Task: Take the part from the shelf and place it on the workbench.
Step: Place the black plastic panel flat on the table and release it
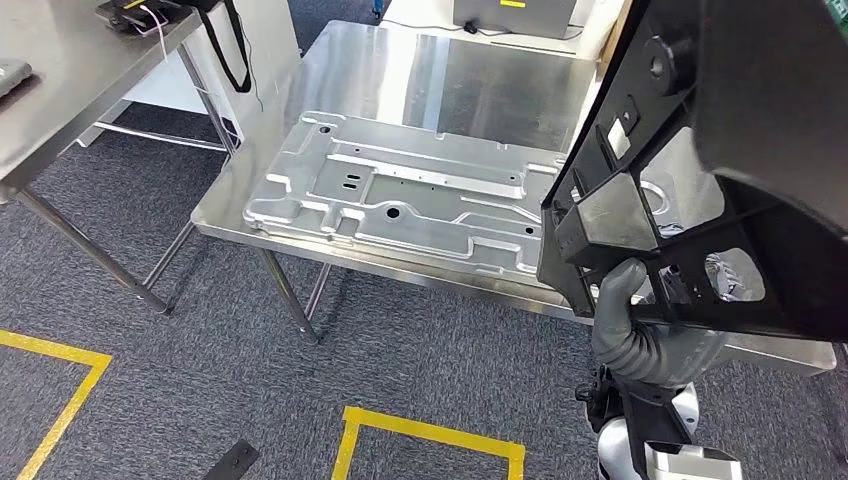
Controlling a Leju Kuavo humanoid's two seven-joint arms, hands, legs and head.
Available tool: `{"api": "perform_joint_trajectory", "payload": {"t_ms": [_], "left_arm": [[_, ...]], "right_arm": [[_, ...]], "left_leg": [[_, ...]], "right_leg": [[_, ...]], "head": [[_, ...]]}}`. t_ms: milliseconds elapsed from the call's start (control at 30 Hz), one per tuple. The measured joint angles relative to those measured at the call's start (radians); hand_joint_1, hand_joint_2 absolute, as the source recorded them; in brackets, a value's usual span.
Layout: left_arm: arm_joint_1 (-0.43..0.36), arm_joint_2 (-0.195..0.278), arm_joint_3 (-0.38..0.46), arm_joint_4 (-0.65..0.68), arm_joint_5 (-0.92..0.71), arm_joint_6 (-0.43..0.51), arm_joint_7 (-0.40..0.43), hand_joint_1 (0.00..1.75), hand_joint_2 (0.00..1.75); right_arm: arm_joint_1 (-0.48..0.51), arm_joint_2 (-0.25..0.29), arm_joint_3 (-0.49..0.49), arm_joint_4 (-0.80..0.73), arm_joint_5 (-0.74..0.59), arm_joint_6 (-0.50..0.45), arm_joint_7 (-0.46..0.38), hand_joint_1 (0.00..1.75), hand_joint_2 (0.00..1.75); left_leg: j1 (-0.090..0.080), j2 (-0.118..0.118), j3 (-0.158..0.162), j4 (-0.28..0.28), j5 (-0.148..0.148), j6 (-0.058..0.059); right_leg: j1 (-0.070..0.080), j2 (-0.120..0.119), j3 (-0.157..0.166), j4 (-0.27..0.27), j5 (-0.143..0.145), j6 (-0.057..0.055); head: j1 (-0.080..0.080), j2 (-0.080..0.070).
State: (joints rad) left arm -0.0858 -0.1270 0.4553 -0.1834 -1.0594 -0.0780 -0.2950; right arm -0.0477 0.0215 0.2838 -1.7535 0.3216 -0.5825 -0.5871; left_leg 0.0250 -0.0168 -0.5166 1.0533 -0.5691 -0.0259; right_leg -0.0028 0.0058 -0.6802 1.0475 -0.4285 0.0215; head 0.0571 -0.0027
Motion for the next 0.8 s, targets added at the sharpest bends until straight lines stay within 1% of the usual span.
{"api": "perform_joint_trajectory", "payload": {"t_ms": [33, 67, 100, 133, 167, 200, 233, 267, 300, 333, 367, 400, 433, 467, 500, 533, 567, 600, 633, 667, 700, 733, 767, 800], "left_arm": [[-0.001, 0.000, 0.000, 0.000, 0.000, 0.000, 0.000, 0.00, 1.75], [-0.001, 0.000, -0.001, 0.000, 0.000, 0.000, 0.000, 0.00, 1.75], [-0.003, -0.001, -0.001, 0.000, 0.000, 0.000, -0.001, 0.00, 1.75], [-0.003, -0.001, -0.002, 0.000, 0.000, 0.000, -0.001, 0.00, 1.75], [-0.002, -0.001, -0.003, 0.000, 0.000, 0.000, -0.001, 0.00, 1.75], [0.000, -0.001, -0.003, 0.000, 0.000, 0.000, -0.001, 0.00, 1.75], [0.002, -0.001, -0.003, 0.000, 0.000, 0.000, 0.000, 0.00, 1.75], [0.003, 0.000, -0.003, 0.000, 0.000, 0.000, 0.000, 0.00, 1.75], [0.003, 0.000, -0.003, 0.000, 0.000, 0.000, 0.000, 0.00, 1.75], [0.003, 0.000, -0.003, 0.000, 0.000, 0.000, 0.000, 0.00, 1.75], [0.004, 0.000, -0.003, 0.000, 0.000, 0.000, 0.000, 0.00, 1.75], [0.005, 0.000, -0.003, 0.001, 0.000, 0.000, 0.000, 0.00, 1.75], [0.007, 0.000, -0.003, 0.001, 0.000, 0.000, 0.000, 0.00, 1.75], [0.009, 0.000, -0.003, 0.002, 0.000, -0.001, 0.000, 0.00, 1.75], [0.009, 0.000, -0.003, 0.003, 0.001, -0.001, -0.002, 0.00, 1.75], [0.010, -0.001, -0.002, 0.003, 0.002, -0.002, -0.005, 0.00, 1.75], [0.010, -0.001, -0.002, 0.003, 0.003, -0.003, -0.008, 0.00, 1.75], [0.009, -0.001, -0.002, 0.003, 0.005, -0.003, -0.011, 0.00, 1.75], [0.008, 0.000, -0.002, 0.003, 0.006, -0.003, -0.014, 0.00, 1.75], [0.008, 0.000, -0.001, 0.003, 0.007, -0.003, -0.017, 0.00, 1.75], [0.009, 0.000, -0.001, 0.003, 0.008, -0.003, -0.020, 0.00, 1.75], [0.010, 0.000, -0.001, 0.003, 0.008, -0.003, -0.023, 0.00, 1.75], [0.011, 0.000, -0.001, 0.003, 0.009, -0.003, -0.025, 0.00, 1.75], [0.012, 0.000, -0.001, 0.003, 0.009, -0.003, -0.028, 0.00, 1.75]], "right_arm": [[0.001, 0.000, 0.000, 0.000, 0.000, 0.000, 0.000, 1.62, 1.75], [0.002, 0.000, 0.000, -0.001, 0.000, 0.000, 0.000, 1.62, 1.75], [0.002, 0.000, -0.001, -0.001, 0.000, 0.000, 0.000, 1.62, 1.75], [0.003, 0.001, 0.000, -0.001, 0.000, 0.000, -0.001, 1.62, 1.75], [0.003, 0.001, 0.000, -0.001, 0.000, 0.000, -0.001, 1.62, 1.75], [0.004, 0.001, 0.000, -0.001, 0.000, 0.000, -0.001, 1.62, 1.75], [0.005, 0.001, 0.000, -0.001, 0.000, 0.000, -0.001, 1.62, 1.75], [0.006, 0.001, 0.000, -0.001, 0.000, 0.000, 0.000, 1.62, 1.75], [0.007, 0.001, 0.000, -0.001, 0.000, 0.000, -0.001, 1.62, 1.75], [0.007, 0.001, 0.000, -0.001, 0.000, 0.000, 0.000, 1.62, 1.75], [0.007, 0.001, 0.000, -0.001, 0.000, 0.000, 0.000, 1.62, 1.75], [0.008, 0.001, 0.000, -0.001, 0.000, 0.000, -0.001, 1.62, 1.75], [0.008, 0.001, 0.000, -0.001, 0.000, 0.000, 0.000, 1.62, 1.75], [0.008, 0.002, 0.000, -0.001, 0.000, 0.000, 0.000, 1.62, 1.75], [0.008, 0.002, 0.000, -0.001, 0.000, 0.000, 0.000, 1.62, 1.75], [0.008, 0.002, 0.001, -0.001, 0.001, 0.000, 0.000, 1.62, 1.75], [0.008, 0.002, 0.001, -0.001, 0.002, -0.001, 0.000, 1.62, 1.75], [0.007, 0.002, 0.001, -0.002, 0.004, -0.002, 0.000, 1.62, 1.75], [0.007, 0.002, 0.001, -0.002, 0.008, -0.002, 0.000, 1.62, 1.75], [0.006, 0.002, 0.001, -0.002, 0.012, -0.002, 0.002, 1.62, 1.75], [0.006, 0.001, 0.001, -0.002, 0.017, -0.002, 0.004, 1.62, 1.75], [0.007, 0.001, 0.001, -0.002, 0.023, -0.002, 0.007, 1.62, 1.75], [0.007, 0.000, 0.001, -0.002, 0.030, -0.002, 0.010, 1.62, 1.75], [0.008, -0.002, 0.001, -0.002, 0.037, -0.002, 0.014, 1.62, 1.75]], "left_leg": [[0.000, 0.002, 0.003, 0.004, 0.001, -0.005], [0.000, 0.004, 0.000, 0.024, 0.004, -0.008], [0.000, 0.005, -0.017, 0.062, 0.004, -0.009], [0.000, 0.007, -0.048, 0.117, -0.003, -0.011], [-0.001, 0.008, -0.088, 0.180, -0.022, -0.011], [-0.002, 0.007, -0.129, 0.234, -0.049, -0.013], [-0.003, 0.008, -0.161, 0.266, -0.073, -0.014], [-0.003, 0.008, -0.181, 0.270, -0.085, -0.014], [-0.002, 0.008, -0.185, 0.241, -0.071, -0.014], [0.000, 0.009, -0.178, 0.188, -0.034, -0.014], [0.002, 0.010, -0.167, 0.127, 0.024, -0.014], [0.003, 0.013, -0.159, 0.079, 0.066, -0.012], [0.003, 0.014, -0.154, 0.049, 0.098, -0.007], [0.001, 0.015, -0.154, 0.039, 0.113, -0.001], [-0.001, 0.015, -0.155, 0.041, 0.107, 0.005], [-0.001, 0.014, -0.154, 0.041, 0.109, 0.011], [0.000, 0.014, -0.152, 0.040, 0.106, 0.015], [0.002, 0.013, -0.149, 0.038, 0.102, 0.020], [0.004, 0.013, -0.145, 0.036, 0.099, 0.024], [0.005, 0.013, -0.142, 0.036, 0.095, 0.027], [0.005, 0.013, -0.139, 0.035, 0.091, 0.030], [0.005, 0.012, -0.136, 0.035, 0.086, 0.031], [0.004, 0.011, -0.132, 0.035, 0.081, 0.031], [0.004, 0.010, -0.126, 0.035, 0.076, 0.031]], "right_leg": [[-0.003, 0.001, 0.012, -0.004, -0.001, -0.004], [-0.006, 0.001, 0.022, -0.009, -0.006, -0.011], [-0.009, 0.002, 0.036, -0.012, -0.012, -0.019], [-0.010, 0.002, 0.048, -0.015, -0.020, -0.025], [-0.010, 0.001, 0.058, -0.015, -0.029, -0.030], [-0.010, 0.002, 0.069, -0.015, -0.038, -0.032], [-0.010, 0.003, 0.081, -0.015, -0.049, -0.032], [-0.010, 0.003, 0.096, -0.015, -0.060, -0.031], [-0.011, 0.004, 0.113, -0.015, -0.073, -0.027], [-0.013, 0.005, 0.132, -0.015, -0.086, -0.023], [-0.014, 0.005, 0.145, -0.014, -0.100, -0.018], [-0.013, 0.006, 0.157, -0.012, -0.112, -0.013], [-0.012, 0.006, 0.163, -0.010, -0.122, -0.009], [-0.010, 0.007, 0.165, -0.008, -0.128, -0.005], [-0.009, 0.007, 0.168, -0.007, -0.131, -0.003], [-0.009, 0.006, 0.168, -0.008, -0.134, -0.001], [-0.011, 0.005, 0.167, -0.004, -0.138, 0.001], [-0.011, 0.004, 0.158, 0.013, -0.148, 0.003], [-0.012, 0.004, 0.138, 0.050, -0.165, 0.006], [-0.012, 0.003, 0.104, 0.106, -0.186, 0.008], [-0.012, 0.003, 0.061, 0.172, -0.206, 0.008], [-0.012, 0.003, 0.018, 0.229, -0.217, 0.009], [-0.012, 0.003, -0.013, 0.259, -0.210, 0.008], [-0.012, 0.003, -0.026, 0.255, -0.184, 0.008]], "head": [[-0.002, 0.000], [-0.005, 0.000], [-0.009, 0.000], [-0.014, 0.000], [-0.020, 0.000], [-0.025, 0.000], [-0.028, 0.000], [-0.031, 0.000], [-0.033, 0.000], [-0.035, 0.000], [-0.038, 0.000], [-0.041, 0.000], [-0.044, 0.000], [-0.044, 0.000], [-0.043, 0.000], [-0.041, 0.000], [-0.039, 0.000], [-0.036, 0.000], [-0.031, 0.000], [-0.026, 0.000], [-0.021, 0.000], [-0.018, 0.000], [-0.015, 0.000], [-0.012, 0.000]]}}
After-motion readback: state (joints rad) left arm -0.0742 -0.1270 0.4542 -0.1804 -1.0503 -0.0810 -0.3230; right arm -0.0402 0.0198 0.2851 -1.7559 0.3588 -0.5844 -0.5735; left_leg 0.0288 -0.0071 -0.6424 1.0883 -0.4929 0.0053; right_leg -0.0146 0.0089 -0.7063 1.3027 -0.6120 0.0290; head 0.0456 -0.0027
